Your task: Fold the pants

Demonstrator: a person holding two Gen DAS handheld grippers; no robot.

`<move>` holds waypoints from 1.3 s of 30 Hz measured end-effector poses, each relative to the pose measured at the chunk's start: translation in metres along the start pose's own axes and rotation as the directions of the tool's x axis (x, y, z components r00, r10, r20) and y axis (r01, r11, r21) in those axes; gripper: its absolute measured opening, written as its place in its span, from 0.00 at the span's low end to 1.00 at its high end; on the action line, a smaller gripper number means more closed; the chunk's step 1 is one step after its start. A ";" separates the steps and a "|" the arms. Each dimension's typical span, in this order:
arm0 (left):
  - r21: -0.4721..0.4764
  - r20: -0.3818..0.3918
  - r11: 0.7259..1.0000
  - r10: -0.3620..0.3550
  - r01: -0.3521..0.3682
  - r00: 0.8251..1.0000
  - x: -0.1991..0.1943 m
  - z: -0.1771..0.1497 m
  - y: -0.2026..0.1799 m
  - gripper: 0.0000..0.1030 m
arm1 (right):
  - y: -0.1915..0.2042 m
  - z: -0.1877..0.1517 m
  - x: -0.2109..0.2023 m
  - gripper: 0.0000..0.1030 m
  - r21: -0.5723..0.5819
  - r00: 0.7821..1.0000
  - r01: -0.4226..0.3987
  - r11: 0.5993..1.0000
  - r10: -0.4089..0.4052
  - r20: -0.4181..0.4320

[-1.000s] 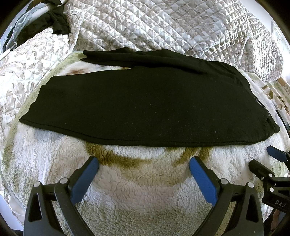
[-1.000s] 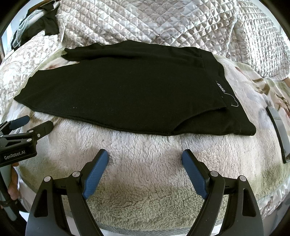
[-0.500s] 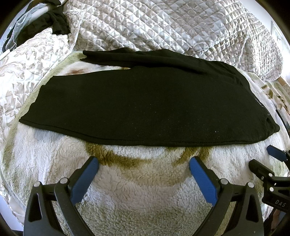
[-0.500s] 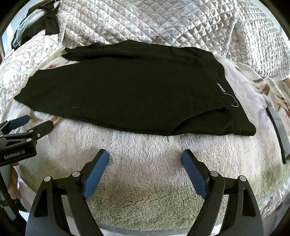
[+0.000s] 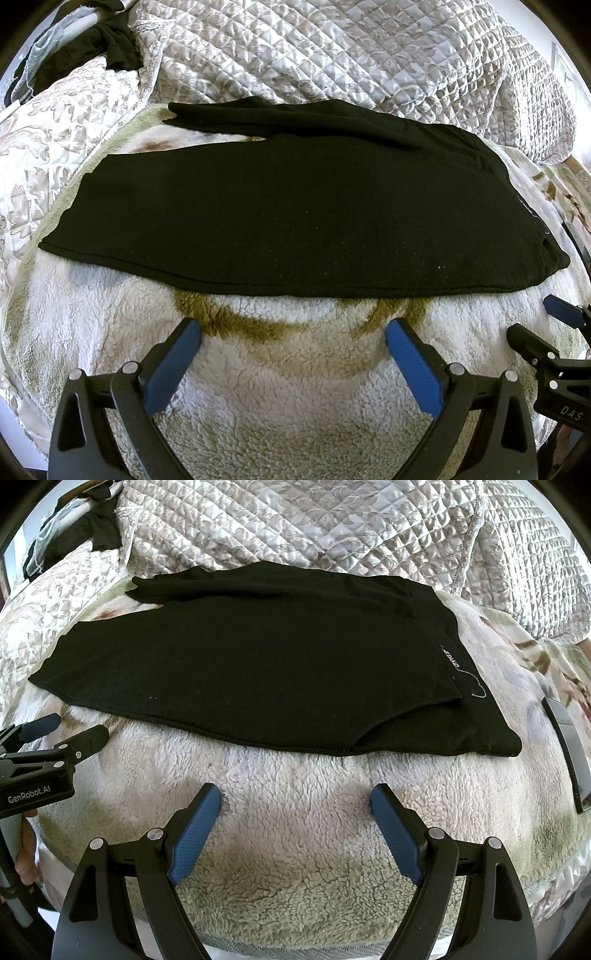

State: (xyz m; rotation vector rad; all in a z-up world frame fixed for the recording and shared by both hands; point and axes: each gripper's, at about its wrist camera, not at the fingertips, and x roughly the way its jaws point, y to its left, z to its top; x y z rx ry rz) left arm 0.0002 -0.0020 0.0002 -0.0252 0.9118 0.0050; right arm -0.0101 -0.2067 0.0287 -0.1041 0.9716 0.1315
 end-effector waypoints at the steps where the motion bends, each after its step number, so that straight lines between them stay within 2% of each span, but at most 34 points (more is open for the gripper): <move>1: 0.000 0.000 1.000 0.000 0.000 1.000 0.000 0.000 0.000 0.99 | 0.000 0.000 0.000 0.81 0.000 1.000 0.000 1.000 0.000 0.000; 39: 0.002 0.007 1.000 0.000 0.000 1.000 0.000 -0.005 -0.008 0.99 | -0.001 0.000 0.000 0.81 -0.002 1.000 -0.011 1.000 0.011 0.001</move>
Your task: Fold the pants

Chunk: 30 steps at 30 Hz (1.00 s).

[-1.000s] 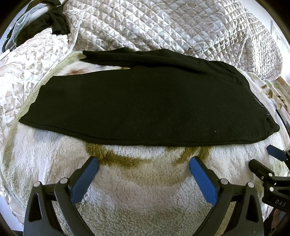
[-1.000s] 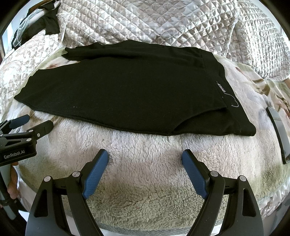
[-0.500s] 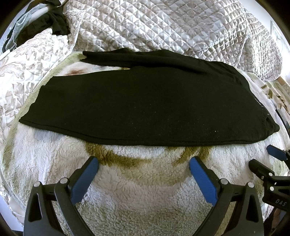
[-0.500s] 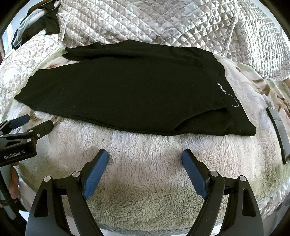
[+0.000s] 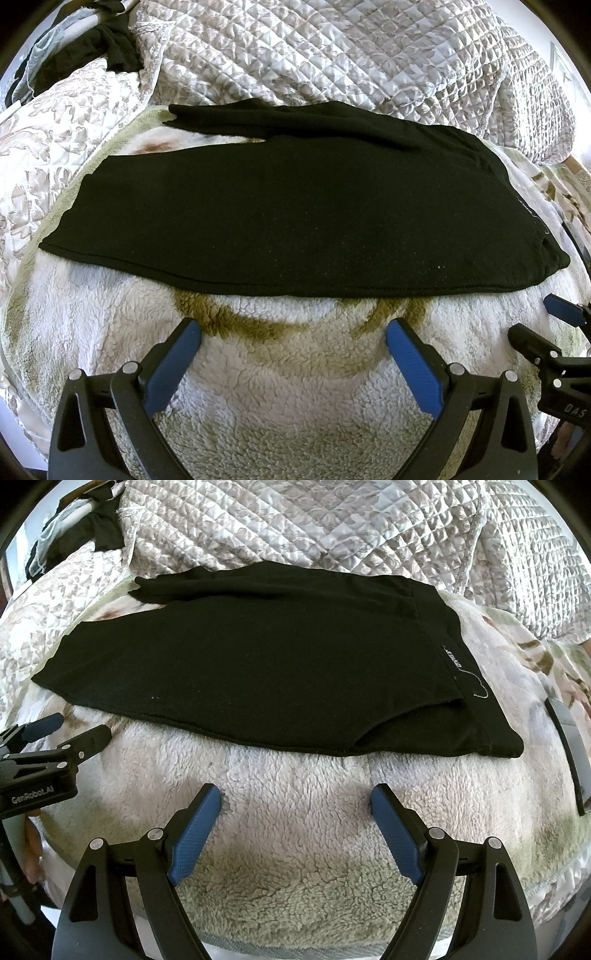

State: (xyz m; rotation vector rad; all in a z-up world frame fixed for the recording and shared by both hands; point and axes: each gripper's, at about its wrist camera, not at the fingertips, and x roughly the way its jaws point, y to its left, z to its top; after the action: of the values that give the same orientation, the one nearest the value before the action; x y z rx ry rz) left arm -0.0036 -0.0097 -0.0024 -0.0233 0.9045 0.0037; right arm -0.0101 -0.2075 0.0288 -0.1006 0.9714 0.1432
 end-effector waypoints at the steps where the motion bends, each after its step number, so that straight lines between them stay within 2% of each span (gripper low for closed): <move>1: 0.003 0.001 1.000 0.000 0.000 1.000 0.000 0.000 0.000 0.99 | 0.001 -0.003 0.001 0.81 -0.001 1.000 -0.001 1.000 0.001 0.000; 12: 0.005 0.007 1.000 -0.006 0.006 1.000 -0.006 0.002 0.005 0.99 | -0.006 -0.003 -0.006 0.81 0.000 0.999 -0.038 0.999 0.038 0.017; 17: -0.016 0.020 1.000 -0.025 0.025 0.999 -0.009 0.004 0.007 0.98 | -0.014 -0.002 -0.009 0.81 0.036 0.998 -0.061 0.997 0.060 0.031; 22: -0.044 0.076 0.999 -0.022 0.025 0.997 -0.020 0.010 0.016 0.98 | -0.031 -0.003 -0.012 0.81 0.100 0.997 -0.070 0.993 0.065 0.052; 24: -0.063 0.110 0.998 -0.010 0.017 0.994 -0.026 0.013 0.023 0.98 | -0.041 -0.003 -0.014 0.81 0.131 0.995 -0.083 0.988 0.075 0.065; 26: -0.092 0.135 0.996 0.004 0.008 0.991 -0.029 0.017 0.034 0.97 | -0.048 -0.003 -0.014 0.81 0.158 0.996 -0.063 0.985 0.052 0.070; 30: -0.198 0.161 0.980 0.051 -0.018 0.986 -0.032 0.021 0.069 0.92 | -0.073 -0.005 -0.014 0.81 0.260 0.994 -0.077 0.963 0.055 0.089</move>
State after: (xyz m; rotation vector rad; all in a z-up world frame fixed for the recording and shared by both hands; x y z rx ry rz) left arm -0.0077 0.0595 0.0347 -0.1885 0.7357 0.1261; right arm -0.0098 -0.2812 0.0390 0.1810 0.9046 0.0776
